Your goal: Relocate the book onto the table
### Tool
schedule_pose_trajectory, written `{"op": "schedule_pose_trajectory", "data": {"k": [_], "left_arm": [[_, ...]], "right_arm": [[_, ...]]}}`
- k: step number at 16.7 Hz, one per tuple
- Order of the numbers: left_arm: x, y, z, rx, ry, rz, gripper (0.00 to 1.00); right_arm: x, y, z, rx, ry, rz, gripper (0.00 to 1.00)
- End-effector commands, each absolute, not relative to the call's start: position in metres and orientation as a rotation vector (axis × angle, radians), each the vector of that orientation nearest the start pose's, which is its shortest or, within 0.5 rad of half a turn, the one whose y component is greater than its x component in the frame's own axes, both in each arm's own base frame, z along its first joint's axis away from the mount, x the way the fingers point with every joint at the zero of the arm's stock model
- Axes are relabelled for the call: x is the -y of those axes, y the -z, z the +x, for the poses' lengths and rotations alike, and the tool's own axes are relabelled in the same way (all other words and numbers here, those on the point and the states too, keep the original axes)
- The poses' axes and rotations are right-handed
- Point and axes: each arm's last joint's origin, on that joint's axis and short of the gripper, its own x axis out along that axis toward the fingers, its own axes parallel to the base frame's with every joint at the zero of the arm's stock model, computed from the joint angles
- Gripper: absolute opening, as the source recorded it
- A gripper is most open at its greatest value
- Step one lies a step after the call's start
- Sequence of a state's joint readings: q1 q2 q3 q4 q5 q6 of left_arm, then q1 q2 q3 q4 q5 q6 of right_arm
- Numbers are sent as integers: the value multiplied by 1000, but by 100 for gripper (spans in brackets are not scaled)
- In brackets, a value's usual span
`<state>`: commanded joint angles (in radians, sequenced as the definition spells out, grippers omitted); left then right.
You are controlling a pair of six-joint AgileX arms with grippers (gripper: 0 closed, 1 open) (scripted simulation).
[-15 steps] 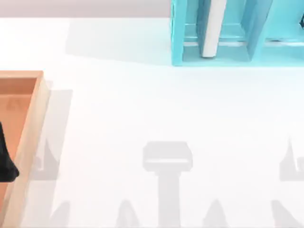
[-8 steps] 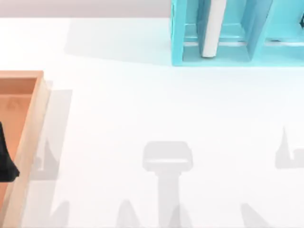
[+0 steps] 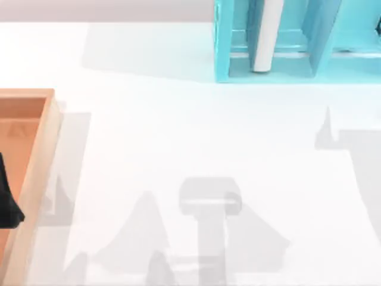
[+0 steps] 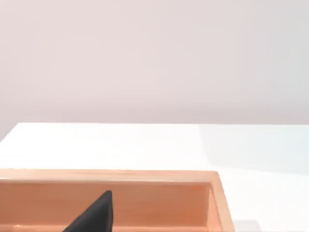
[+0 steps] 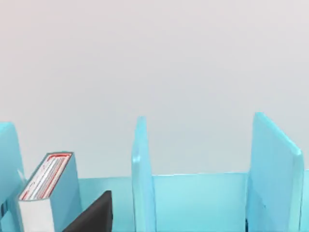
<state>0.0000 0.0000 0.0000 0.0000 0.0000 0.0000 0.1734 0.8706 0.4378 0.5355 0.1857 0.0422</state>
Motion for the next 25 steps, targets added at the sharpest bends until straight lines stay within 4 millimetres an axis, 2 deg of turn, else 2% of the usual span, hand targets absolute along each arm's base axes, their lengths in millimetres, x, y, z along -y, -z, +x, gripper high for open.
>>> {"op": "schedule_pose_trajectory", "data": {"k": [2, 4, 7, 10, 13, 16, 23, 25], "left_arm": [[1, -160, 106, 0, 0, 0, 100], [1, -160, 106, 0, 0, 0, 100], [1, -160, 106, 0, 0, 0, 100], [1, -160, 106, 0, 0, 0, 100], [1, -160, 106, 0, 0, 0, 100], [1, -160, 106, 0, 0, 0, 100], [1, -160, 106, 0, 0, 0, 100], [1, -160, 106, 0, 0, 0, 100]], "right_arm": [[-47, -257, 238, 56, 11, 44, 100], [-69, -240, 277, 9, 18, 36, 100], [-109, -199, 325, -50, 27, 19, 100], [-148, -151, 354, -89, 33, 4, 100], [-179, -111, 368, -103, 36, -1, 100], [-198, -91, 374, -97, 37, 6, 100], [-198, -87, 375, -100, 39, 5, 100], [-199, -87, 383, -98, 37, 7, 100]]}}
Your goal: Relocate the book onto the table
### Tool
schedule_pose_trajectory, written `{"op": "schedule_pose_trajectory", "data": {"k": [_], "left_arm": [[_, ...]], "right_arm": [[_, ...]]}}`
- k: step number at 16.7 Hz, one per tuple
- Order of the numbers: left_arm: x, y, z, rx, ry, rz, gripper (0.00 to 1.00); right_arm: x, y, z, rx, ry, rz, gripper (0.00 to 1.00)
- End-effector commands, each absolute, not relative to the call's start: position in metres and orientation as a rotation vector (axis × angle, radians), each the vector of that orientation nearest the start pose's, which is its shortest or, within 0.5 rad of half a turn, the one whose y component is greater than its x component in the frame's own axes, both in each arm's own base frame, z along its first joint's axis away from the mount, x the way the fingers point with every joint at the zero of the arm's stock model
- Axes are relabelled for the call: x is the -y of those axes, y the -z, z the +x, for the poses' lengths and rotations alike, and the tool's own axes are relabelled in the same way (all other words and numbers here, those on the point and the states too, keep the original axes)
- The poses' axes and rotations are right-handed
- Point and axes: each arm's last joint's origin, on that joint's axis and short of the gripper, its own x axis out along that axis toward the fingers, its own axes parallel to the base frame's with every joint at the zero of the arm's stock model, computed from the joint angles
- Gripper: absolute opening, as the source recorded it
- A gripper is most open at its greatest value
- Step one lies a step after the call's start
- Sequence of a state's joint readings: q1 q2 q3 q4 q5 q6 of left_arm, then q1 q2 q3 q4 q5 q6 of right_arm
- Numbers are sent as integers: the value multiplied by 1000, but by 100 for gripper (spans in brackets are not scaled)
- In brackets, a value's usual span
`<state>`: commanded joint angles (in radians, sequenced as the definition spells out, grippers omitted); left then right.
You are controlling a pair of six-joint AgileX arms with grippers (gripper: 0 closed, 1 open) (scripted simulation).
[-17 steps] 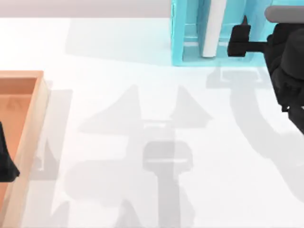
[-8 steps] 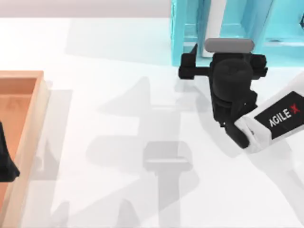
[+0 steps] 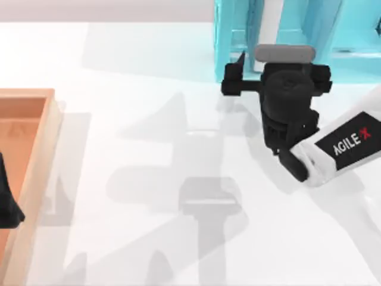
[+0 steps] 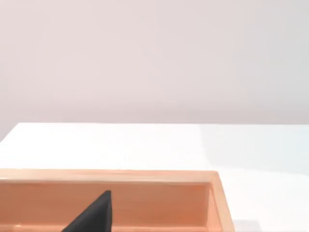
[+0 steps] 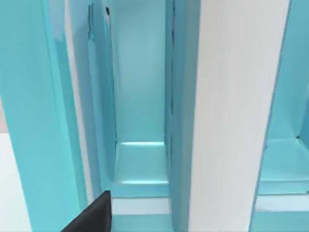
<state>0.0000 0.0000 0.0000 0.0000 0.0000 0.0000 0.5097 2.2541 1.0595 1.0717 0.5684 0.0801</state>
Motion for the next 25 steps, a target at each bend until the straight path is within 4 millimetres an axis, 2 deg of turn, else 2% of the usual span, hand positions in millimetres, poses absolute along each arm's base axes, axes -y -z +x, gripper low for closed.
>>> {"op": "schedule_pose_trajectory", "data": {"k": [9, 11, 15, 25], "left_arm": [[1, -160, 106, 0, 0, 0, 100], [1, -160, 106, 0, 0, 0, 100], [1, -160, 106, 0, 0, 0, 100], [1, -160, 106, 0, 0, 0, 100]], "right_arm": [[-199, -79, 465, -94, 37, 8, 100], [-197, -78, 473, -95, 37, 7, 100], [-197, -78, 474, -96, 37, 7, 100], [-197, -78, 474, -96, 37, 7, 25]]}}
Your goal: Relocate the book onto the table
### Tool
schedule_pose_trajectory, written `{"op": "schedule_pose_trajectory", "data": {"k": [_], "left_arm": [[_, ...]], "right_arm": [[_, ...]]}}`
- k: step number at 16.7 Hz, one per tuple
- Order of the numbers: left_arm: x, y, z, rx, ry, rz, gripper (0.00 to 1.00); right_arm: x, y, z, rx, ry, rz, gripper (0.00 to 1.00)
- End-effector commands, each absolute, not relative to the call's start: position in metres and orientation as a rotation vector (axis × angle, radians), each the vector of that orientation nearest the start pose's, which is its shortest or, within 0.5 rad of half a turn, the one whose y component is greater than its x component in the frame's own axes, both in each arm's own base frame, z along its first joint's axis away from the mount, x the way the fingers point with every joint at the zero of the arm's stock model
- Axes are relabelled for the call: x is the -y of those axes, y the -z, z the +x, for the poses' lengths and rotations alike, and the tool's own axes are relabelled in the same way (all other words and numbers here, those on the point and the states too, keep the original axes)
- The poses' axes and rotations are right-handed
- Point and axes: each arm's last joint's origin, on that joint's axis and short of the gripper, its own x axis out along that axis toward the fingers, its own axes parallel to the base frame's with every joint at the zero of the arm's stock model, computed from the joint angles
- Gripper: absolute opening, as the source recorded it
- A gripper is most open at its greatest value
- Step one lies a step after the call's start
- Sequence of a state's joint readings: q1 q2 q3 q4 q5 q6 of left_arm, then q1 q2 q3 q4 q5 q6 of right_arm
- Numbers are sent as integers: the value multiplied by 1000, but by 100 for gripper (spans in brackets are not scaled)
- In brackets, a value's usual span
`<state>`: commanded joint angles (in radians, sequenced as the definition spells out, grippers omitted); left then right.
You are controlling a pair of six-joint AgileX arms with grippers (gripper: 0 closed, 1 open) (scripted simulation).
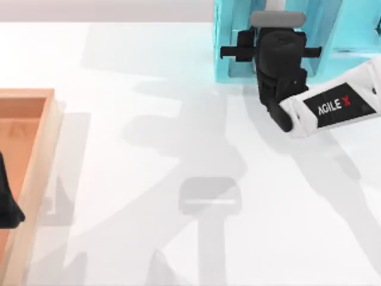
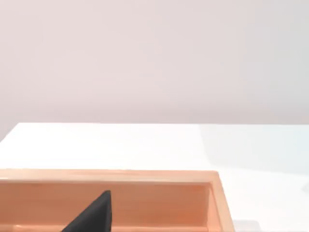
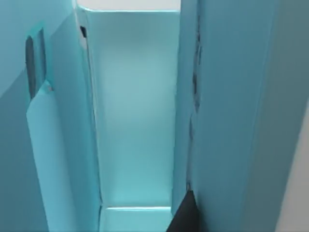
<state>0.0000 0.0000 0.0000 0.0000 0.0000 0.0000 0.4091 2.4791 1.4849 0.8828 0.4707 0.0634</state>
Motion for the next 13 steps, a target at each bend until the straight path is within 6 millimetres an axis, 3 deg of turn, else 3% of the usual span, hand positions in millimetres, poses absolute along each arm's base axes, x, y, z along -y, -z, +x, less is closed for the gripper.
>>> {"op": "schedule_pose_trajectory", "data": {"k": [3, 4, 13], "left_arm": [[1, -160, 106, 0, 0, 0, 100], [1, -160, 106, 0, 0, 0, 100], [1, -160, 106, 0, 0, 0, 100]], "right_arm": [[-197, -78, 474, -96, 37, 7, 2], [-197, -78, 474, -96, 37, 7, 0], [-197, -79, 473, -96, 36, 8, 0]]}}
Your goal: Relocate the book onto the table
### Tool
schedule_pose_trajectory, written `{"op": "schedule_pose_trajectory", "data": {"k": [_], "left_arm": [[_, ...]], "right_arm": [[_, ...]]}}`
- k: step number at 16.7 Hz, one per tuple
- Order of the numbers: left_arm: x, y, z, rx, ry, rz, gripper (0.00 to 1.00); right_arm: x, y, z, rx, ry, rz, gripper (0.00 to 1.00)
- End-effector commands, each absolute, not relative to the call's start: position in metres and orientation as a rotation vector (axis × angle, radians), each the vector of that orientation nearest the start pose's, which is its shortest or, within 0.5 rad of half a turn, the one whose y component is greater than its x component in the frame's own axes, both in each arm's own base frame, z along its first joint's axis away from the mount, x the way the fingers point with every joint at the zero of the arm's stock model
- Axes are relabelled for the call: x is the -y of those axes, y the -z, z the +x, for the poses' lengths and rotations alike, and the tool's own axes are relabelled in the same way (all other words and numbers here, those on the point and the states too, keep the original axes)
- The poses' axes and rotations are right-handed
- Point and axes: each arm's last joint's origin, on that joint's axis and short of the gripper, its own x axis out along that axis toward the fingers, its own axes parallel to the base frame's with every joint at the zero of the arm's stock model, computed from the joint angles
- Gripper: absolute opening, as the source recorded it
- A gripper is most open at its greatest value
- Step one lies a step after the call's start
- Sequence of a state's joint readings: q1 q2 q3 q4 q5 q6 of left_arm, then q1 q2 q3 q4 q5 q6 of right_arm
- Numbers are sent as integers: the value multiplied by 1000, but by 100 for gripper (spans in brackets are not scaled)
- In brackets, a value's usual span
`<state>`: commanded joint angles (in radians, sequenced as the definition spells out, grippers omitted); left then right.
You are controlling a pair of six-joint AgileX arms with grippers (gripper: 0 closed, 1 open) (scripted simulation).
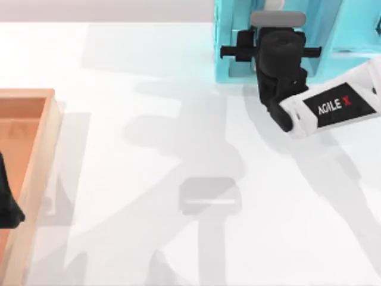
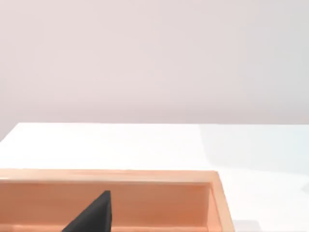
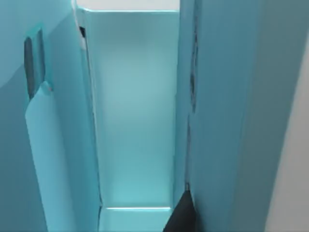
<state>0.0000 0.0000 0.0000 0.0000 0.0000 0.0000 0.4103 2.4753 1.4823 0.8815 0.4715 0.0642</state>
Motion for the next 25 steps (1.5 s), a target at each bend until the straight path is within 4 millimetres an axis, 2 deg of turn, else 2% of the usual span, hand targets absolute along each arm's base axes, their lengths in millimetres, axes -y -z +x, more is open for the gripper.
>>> {"op": "schedule_pose_trajectory", "data": {"k": [3, 6, 10, 11, 13, 16, 18, 25], "left_arm": [[1, -160, 106, 0, 0, 0, 100], [1, -160, 106, 0, 0, 0, 100], [1, -160, 106, 0, 0, 0, 100], [1, -160, 106, 0, 0, 0, 100], [1, -160, 106, 0, 0, 0, 100], [1, -160, 106, 0, 0, 0, 100], [1, -160, 106, 0, 0, 0, 100], [1, -160, 106, 0, 0, 0, 100]], "right_arm": [[-202, -97, 463, -105, 42, -2, 0], [-210, -137, 437, -114, 50, -14, 0], [-213, -222, 376, -80, 50, 5, 0], [-212, -239, 358, -73, 48, 12, 0], [-207, -262, 324, -72, 44, 17, 0], [-201, -276, 287, -86, 38, 13, 0], [-199, -279, 275, -94, 36, 9, 0], [-202, -276, 273, -107, 33, -6, 0]]}}
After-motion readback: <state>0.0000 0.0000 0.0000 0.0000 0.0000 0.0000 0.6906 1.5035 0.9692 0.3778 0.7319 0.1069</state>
